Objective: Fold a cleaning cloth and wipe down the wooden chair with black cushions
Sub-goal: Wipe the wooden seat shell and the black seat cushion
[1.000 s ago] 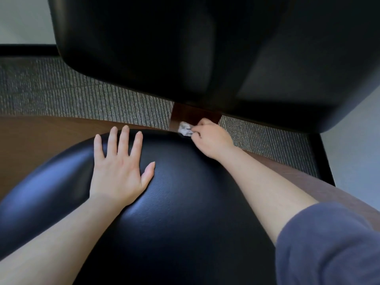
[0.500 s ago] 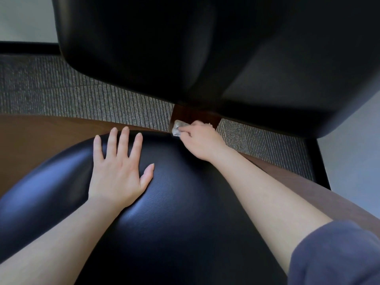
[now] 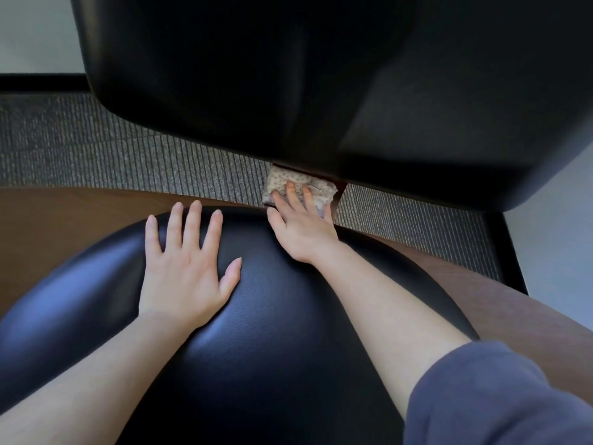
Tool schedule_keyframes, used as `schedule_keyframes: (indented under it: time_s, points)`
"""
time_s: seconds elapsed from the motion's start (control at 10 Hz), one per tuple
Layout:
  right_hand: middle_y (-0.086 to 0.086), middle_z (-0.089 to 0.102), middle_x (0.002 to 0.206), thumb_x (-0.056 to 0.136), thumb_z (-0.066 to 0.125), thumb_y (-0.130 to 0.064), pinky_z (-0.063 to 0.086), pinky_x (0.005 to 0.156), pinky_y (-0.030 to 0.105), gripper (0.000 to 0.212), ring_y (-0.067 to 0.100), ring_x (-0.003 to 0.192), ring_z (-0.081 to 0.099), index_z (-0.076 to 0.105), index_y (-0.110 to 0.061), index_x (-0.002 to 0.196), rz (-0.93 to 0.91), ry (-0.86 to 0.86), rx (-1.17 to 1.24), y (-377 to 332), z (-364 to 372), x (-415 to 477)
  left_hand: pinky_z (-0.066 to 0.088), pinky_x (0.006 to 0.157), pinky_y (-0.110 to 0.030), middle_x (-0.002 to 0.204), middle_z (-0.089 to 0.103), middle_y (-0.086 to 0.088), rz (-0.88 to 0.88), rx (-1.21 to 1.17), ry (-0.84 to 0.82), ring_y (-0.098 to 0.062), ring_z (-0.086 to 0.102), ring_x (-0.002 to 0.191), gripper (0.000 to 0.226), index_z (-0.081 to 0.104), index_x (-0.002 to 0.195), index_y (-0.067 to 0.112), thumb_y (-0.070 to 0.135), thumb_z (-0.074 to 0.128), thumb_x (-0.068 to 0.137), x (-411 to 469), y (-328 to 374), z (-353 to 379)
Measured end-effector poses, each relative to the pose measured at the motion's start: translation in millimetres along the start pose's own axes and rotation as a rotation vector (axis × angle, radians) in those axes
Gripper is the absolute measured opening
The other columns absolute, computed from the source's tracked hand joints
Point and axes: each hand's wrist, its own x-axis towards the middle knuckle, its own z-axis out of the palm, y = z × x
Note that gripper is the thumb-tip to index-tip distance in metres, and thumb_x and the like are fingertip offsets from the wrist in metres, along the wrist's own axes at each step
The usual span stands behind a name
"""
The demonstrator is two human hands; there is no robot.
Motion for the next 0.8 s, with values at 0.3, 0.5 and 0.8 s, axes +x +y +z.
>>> schedule_keyframes:
  time_s: [0.3, 0.5, 0.8]
  points:
    - [-0.008, 0.000, 0.164, 0.101, 0.015, -0.052, -0.005, 0.119, 0.054, 0.058, 0.018, 0.150, -0.006, 0.008, -0.032, 0.155, 0.041, 0.220, -0.085, 28, 4, -12, 0.010, 0.115, -0.061, 0.152, 0.034, -0.024, -0.005, 0.001, 0.005, -0.042, 0.025, 0.143, 0.077, 0.039, 0.148, 0.008, 0.057, 0.030, 0.089, 0, 0, 1]
    - [-0.008, -0.001, 0.164, 0.099, 0.016, -0.056, -0.008, 0.118, 0.055, 0.061, 0.019, 0.150, -0.006, 0.007, -0.033, 0.155, 0.017, 0.199, -0.059, 4, 1, -3, 0.011, 0.115, -0.061, 0.152, 0.034, -0.024, -0.008, -0.004, 0.019, -0.042, 0.025, 0.143, 0.077, 0.038, 0.148, 0.008, 0.057, 0.031, 0.089, 0, 0, 1]
    - [-0.015, 0.011, 0.162, 0.099, 0.019, -0.054, 0.003, 0.117, 0.058, 0.057, 0.013, 0.149, 0.013, 0.012, -0.038, 0.154, -0.041, 0.256, -0.153, 22, -10, -6, 0.011, 0.115, -0.061, 0.152, 0.035, -0.024, -0.016, -0.008, 0.026, -0.042, 0.025, 0.143, 0.077, 0.040, 0.147, 0.008, 0.057, 0.031, 0.089, -1, 0, 0]
